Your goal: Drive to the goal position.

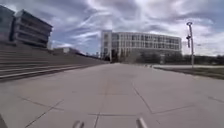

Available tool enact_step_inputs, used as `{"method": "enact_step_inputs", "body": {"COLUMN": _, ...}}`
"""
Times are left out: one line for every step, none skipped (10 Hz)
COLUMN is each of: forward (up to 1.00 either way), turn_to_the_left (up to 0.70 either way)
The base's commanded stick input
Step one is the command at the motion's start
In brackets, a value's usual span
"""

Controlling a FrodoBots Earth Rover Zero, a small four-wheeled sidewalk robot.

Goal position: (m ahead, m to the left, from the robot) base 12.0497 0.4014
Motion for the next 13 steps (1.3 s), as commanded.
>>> {"method": "enact_step_inputs", "body": {"forward": 0.70, "turn_to_the_left": 0.00}}
{"method": "enact_step_inputs", "body": {"forward": 0.70, "turn_to_the_left": 0.00}}
{"method": "enact_step_inputs", "body": {"forward": 0.70, "turn_to_the_left": 0.00}}
{"method": "enact_step_inputs", "body": {"forward": 0.70, "turn_to_the_left": 0.00}}
{"method": "enact_step_inputs", "body": {"forward": 0.70, "turn_to_the_left": 0.00}}
{"method": "enact_step_inputs", "body": {"forward": 0.70, "turn_to_the_left": 0.00}}
{"method": "enact_step_inputs", "body": {"forward": 0.70, "turn_to_the_left": 0.00}}
{"method": "enact_step_inputs", "body": {"forward": 0.70, "turn_to_the_left": 0.00}}
{"method": "enact_step_inputs", "body": {"forward": 0.70, "turn_to_the_left": 0.00}}
{"method": "enact_step_inputs", "body": {"forward": 0.70, "turn_to_the_left": 0.00}}
{"method": "enact_step_inputs", "body": {"forward": 0.70, "turn_to_the_left": 0.00}}
{"method": "enact_step_inputs", "body": {"forward": 0.70, "turn_to_the_left": 0.00}}
{"method": "enact_step_inputs", "body": {"forward": 0.70, "turn_to_the_left": 0.00}}
